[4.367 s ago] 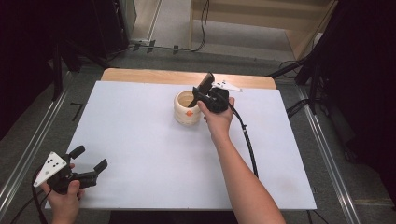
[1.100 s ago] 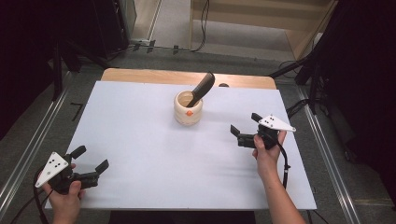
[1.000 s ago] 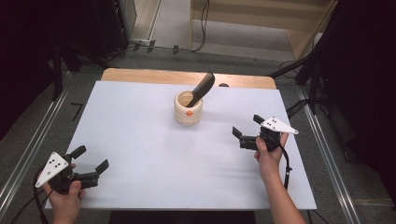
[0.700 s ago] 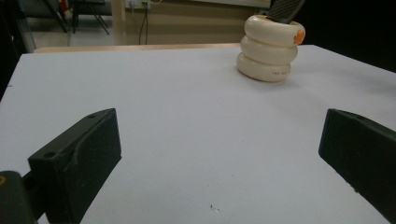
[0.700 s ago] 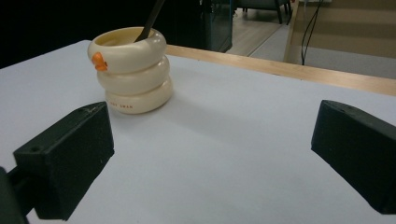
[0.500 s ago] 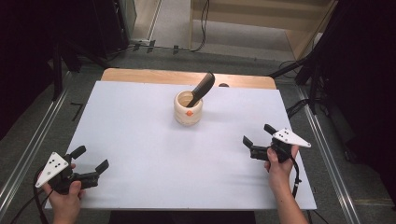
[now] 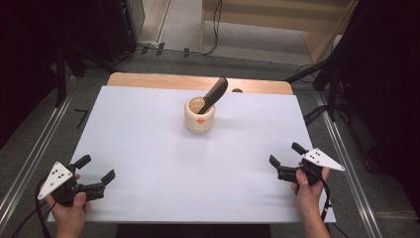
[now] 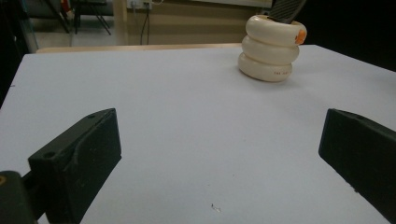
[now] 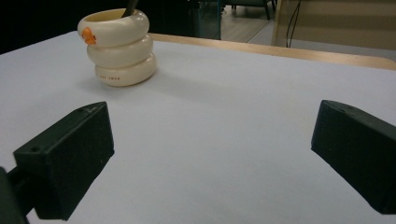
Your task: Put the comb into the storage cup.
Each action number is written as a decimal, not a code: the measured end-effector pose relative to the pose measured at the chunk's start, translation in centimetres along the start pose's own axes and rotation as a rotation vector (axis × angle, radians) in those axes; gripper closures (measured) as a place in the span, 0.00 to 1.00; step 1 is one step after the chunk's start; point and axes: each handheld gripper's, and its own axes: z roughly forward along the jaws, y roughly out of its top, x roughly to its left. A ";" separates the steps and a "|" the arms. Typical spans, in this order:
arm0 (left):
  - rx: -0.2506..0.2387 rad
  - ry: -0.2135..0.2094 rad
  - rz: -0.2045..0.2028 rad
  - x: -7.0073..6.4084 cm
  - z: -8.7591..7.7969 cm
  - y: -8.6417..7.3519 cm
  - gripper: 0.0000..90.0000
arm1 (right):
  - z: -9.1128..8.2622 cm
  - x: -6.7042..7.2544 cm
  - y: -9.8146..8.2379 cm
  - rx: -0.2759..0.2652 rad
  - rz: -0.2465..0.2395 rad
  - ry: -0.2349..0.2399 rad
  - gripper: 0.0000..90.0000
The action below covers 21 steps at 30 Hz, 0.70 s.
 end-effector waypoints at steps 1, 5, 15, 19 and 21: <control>0.000 0.001 0.000 0.0 0.0 0.0 0.00 | -0.3 -0.1 -0.1 0.001 0.005 -0.001 0.00; -0.001 0.004 -0.001 0.0 0.0 0.0 0.00 | -1.2 -0.7 -0.6 -0.005 0.007 -0.013 0.00; -0.002 0.005 0.001 0.0 0.0 0.0 0.00 | -3.2 -1.8 -1.8 -0.003 -0.007 -0.041 0.00; -0.001 0.005 0.002 0.0 0.0 0.0 0.00 | -4.0 -2.3 -2.4 0.001 -0.002 -0.052 0.00; -0.001 0.008 0.002 0.0 -0.1 0.0 0.00 | -4.3 -2.5 -2.7 0.001 0.000 -0.060 0.00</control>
